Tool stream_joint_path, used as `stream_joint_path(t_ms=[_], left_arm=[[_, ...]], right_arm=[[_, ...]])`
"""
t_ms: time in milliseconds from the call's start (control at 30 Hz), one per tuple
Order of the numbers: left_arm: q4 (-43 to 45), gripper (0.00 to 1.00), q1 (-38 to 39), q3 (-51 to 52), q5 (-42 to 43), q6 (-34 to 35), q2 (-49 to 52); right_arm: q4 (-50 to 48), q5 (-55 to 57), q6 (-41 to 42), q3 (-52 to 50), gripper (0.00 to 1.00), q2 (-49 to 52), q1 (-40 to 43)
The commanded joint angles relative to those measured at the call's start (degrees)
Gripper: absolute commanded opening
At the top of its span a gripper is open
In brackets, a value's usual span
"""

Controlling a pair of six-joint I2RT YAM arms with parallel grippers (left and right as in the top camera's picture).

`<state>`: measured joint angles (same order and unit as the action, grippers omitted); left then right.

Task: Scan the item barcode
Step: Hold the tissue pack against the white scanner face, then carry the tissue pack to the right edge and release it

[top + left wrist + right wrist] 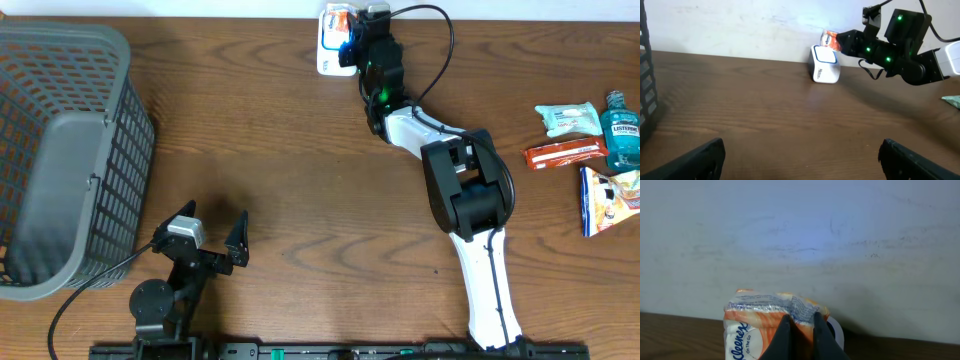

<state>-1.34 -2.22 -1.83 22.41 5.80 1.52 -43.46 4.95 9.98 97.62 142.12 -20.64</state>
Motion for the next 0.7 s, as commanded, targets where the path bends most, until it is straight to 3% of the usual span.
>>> stream_joint_path(t_ms=[0,233,667], left_arm=[[-0.9,0.98,-0.1,1.6,0.9,0.1,-0.2],[-0.9,0.98,-0.1,1.6,0.9,0.1,-0.2],[-0.9,0.98,-0.1,1.6,1.0,0.1,-0.2]], right_arm=[[0.0,1.2,-0.9,1.6,0.01,0.9,0.2],[6.8,7.2,-0.4,1.6,0.01,-4.3,1.8],[40.8,32.5,-0.4,1.6,0.01,-15.0,13.9]])
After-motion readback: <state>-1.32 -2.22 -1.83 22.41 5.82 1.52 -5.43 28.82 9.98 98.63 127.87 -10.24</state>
